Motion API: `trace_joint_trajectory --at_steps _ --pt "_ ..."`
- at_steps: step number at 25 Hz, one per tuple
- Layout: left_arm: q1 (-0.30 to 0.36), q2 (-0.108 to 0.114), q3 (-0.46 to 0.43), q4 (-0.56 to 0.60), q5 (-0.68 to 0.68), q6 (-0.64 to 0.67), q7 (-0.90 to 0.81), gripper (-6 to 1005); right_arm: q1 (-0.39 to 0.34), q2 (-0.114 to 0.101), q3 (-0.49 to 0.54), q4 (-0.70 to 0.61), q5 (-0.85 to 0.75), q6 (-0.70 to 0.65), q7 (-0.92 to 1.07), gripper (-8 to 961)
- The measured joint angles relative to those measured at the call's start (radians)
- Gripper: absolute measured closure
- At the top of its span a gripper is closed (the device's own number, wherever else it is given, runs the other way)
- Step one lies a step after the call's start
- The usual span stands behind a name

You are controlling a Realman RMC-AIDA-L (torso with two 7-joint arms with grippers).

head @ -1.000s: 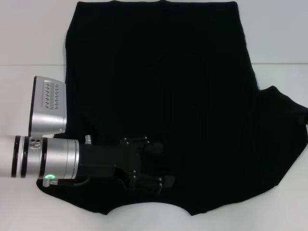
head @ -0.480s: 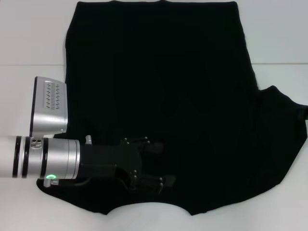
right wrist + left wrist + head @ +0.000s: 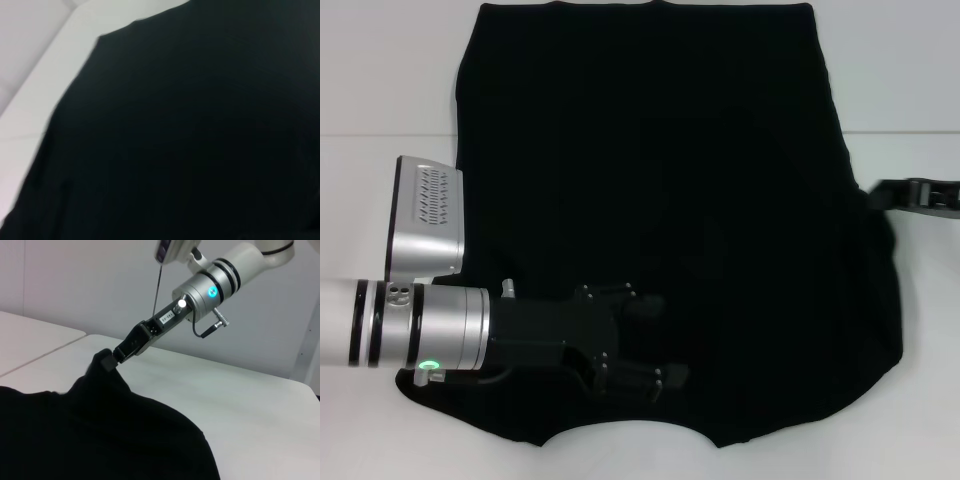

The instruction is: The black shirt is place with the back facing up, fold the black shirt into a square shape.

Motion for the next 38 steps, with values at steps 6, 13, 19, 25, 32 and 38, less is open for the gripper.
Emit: trace_joint_trajectory --at_steps 6,13,19,25,32,38 --pt "-0.001 0.001 -0.002 0.0 0.0 -0.001 -0.003 66 0.068 0.025 -0.154 0.013 -0.002 -0.004 0.032 858" --pt "0.001 0.004 -0.002 0.001 0.001 -0.009 -0.012 67 0.095 0.033 -0.294 0.016 -0.002 0.022 0.124 846" --pt "-0.002 0.006 -0.002 0.003 0.004 -0.011 -0.012 66 0.1 0.037 -0.32 0.016 -0.002 0.022 0.131 836" --pt "-0.003 0.006 -0.002 0.002 0.001 -0.013 -0.012 66 0.101 0.038 -0.316 0.011 0.0 0.059 0.148 793" --pt "-0.004 0.006 -0.002 0.003 0.0 -0.013 -0.012 67 0.09 0.02 -0.314 0.01 0.0 0.103 0.214 569" --pt "-0.004 0.006 -0.002 0.003 0.0 -0.014 -0.011 67 0.06 -0.024 -0.312 0.044 0.0 0.131 0.285 416"
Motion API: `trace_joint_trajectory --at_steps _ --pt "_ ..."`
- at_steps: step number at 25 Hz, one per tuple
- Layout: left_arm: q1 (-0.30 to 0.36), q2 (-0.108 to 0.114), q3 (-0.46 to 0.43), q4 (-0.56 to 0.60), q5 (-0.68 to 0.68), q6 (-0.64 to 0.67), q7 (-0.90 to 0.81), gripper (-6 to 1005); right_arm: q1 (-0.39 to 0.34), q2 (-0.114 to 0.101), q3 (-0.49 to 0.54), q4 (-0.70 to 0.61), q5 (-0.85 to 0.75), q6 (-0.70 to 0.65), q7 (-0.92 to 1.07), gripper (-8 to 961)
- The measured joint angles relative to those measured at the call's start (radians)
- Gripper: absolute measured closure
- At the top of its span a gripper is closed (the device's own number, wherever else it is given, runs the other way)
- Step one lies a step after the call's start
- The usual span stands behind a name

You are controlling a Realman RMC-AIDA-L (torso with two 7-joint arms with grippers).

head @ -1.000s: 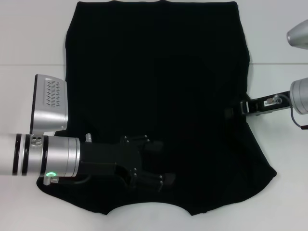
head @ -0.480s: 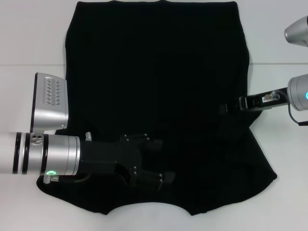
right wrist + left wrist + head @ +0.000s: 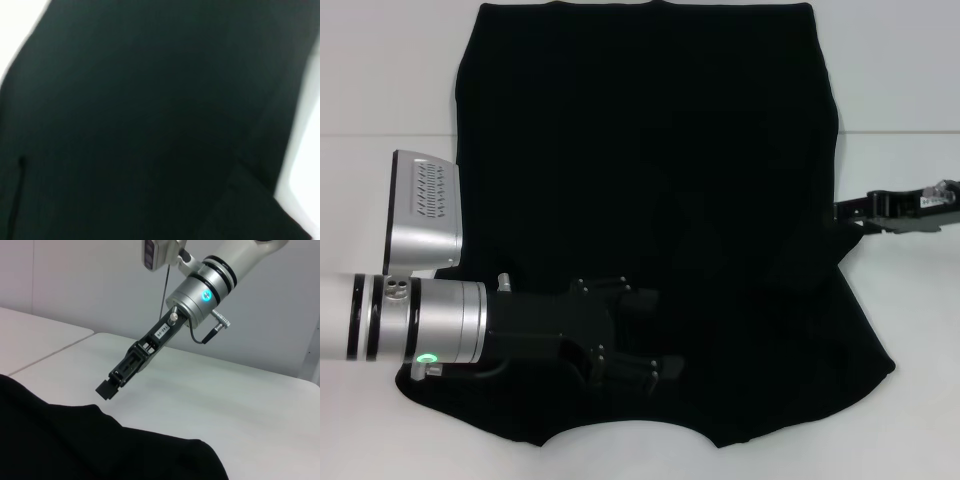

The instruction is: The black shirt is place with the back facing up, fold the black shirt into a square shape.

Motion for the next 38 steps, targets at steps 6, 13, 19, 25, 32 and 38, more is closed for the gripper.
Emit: trace_joint_trajectory --at_steps 6,13,19,25,32,38 --pt "0.0 0.0 0.0 -0.001 0.0 -0.001 0.003 67 -0.003 -0.007 0.011 0.061 0.0 0.036 0.012 193" --pt "0.0 0.0 0.0 -0.002 0.003 -0.001 0.004 66 0.002 0.007 0.011 0.101 0.0 0.105 0.026 225" --pt "0.002 0.001 -0.001 -0.002 0.003 -0.001 0.005 66 0.01 0.022 0.011 0.121 0.002 0.153 0.026 252" --pt "0.0 0.002 -0.009 -0.003 0.004 -0.001 0.005 66 0.012 0.036 0.01 0.128 0.008 0.199 0.019 288" --pt "0.004 0.003 -0.009 0.0 0.01 -0.001 0.004 66 0.013 0.051 0.01 0.135 0.012 0.247 0.008 338" --pt "0.01 0.003 -0.019 -0.001 0.01 -0.001 0.007 66 0.016 0.062 0.007 0.137 0.011 0.255 -0.006 516"
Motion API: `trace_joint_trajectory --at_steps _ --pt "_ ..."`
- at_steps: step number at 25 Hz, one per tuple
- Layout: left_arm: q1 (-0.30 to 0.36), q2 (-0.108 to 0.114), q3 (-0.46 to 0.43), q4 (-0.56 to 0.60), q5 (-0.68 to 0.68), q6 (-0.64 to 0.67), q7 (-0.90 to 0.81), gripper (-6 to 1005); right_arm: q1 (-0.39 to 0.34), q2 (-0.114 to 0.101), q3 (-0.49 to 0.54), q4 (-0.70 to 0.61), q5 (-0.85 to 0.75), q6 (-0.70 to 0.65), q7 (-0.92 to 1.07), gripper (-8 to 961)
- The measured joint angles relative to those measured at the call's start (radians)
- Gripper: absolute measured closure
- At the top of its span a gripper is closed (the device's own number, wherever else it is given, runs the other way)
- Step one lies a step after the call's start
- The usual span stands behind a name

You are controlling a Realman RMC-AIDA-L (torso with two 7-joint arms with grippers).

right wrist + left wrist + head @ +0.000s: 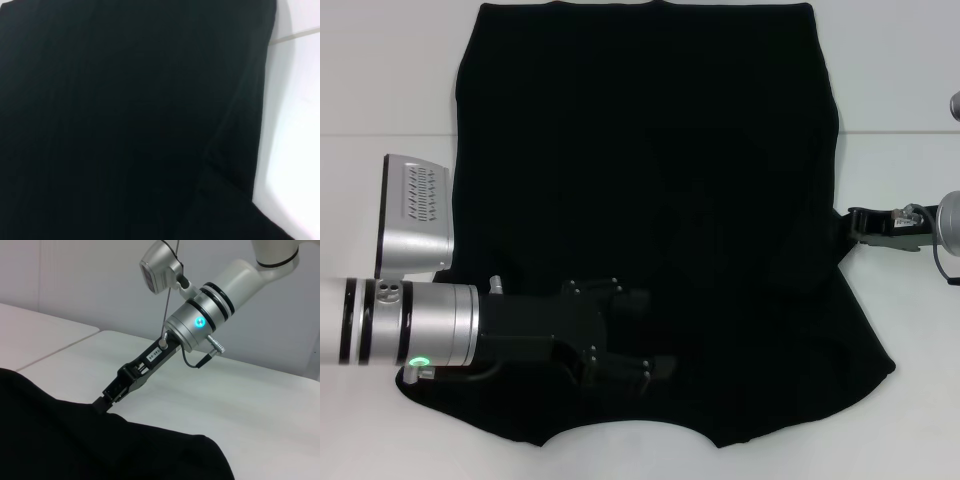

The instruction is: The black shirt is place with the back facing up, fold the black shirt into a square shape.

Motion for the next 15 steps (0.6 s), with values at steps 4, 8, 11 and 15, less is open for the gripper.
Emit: trace_joint_trajectory --at_steps 4,8,11,15 --pt "0.001 0.002 -0.001 0.001 0.0 0.005 0.001 66 0.0 0.0 0.004 0.0 0.0 -0.002 -0.003 764" --pt "0.002 0.002 -0.001 0.004 0.0 0.008 -0.002 66 -0.01 -0.002 0.004 -0.013 0.0 -0.001 -0.003 938" --pt "0.002 0.002 -0.002 0.004 0.0 0.007 -0.002 66 -0.014 -0.006 0.004 -0.018 0.0 -0.018 -0.001 829" --pt "0.002 0.002 -0.001 0.003 0.0 0.001 0.0 66 -0.016 -0.008 0.005 -0.017 0.0 -0.044 -0.002 716"
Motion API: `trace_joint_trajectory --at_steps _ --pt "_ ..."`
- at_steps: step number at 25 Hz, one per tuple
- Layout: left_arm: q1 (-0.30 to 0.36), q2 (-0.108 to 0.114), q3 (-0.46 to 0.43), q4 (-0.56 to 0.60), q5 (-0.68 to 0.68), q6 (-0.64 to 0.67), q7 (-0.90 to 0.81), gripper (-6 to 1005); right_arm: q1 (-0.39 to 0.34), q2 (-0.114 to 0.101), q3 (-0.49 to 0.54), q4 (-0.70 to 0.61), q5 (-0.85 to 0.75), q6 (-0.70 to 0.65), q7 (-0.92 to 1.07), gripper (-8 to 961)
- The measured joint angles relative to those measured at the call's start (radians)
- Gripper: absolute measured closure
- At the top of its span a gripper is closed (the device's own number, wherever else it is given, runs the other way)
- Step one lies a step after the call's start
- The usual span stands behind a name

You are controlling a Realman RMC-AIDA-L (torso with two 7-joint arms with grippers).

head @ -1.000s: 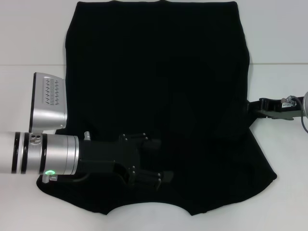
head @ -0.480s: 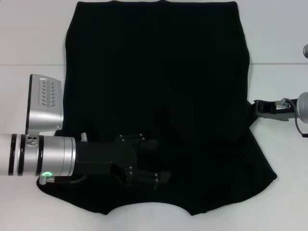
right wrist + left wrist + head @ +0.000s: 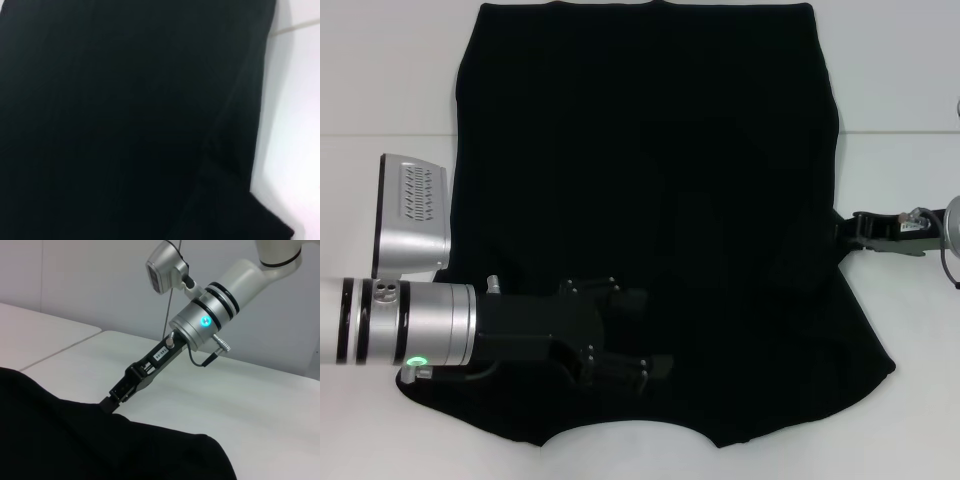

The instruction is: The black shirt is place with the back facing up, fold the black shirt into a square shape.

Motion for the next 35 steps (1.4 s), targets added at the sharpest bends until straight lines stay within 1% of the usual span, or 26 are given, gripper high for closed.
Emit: trace_joint_trajectory --at_steps 9,15,25,35 --pt "-0.001 0.0 -0.001 0.003 0.0 -0.001 0.0 66 -0.002 0.001 0.0 0.001 0.0 -0.017 -0.001 538" --pt "-0.002 0.0 -0.002 0.003 0.0 -0.001 0.0 67 -0.002 -0.008 0.0 -0.004 0.0 -0.053 0.003 497" --pt "-0.004 0.0 -0.003 0.004 -0.001 -0.001 0.0 67 -0.002 -0.008 -0.001 -0.005 -0.005 -0.084 0.008 494" --pt "-0.01 0.004 -0.003 0.005 0.0 -0.001 0.0 67 0.001 0.004 0.0 -0.004 -0.001 -0.081 0.017 492"
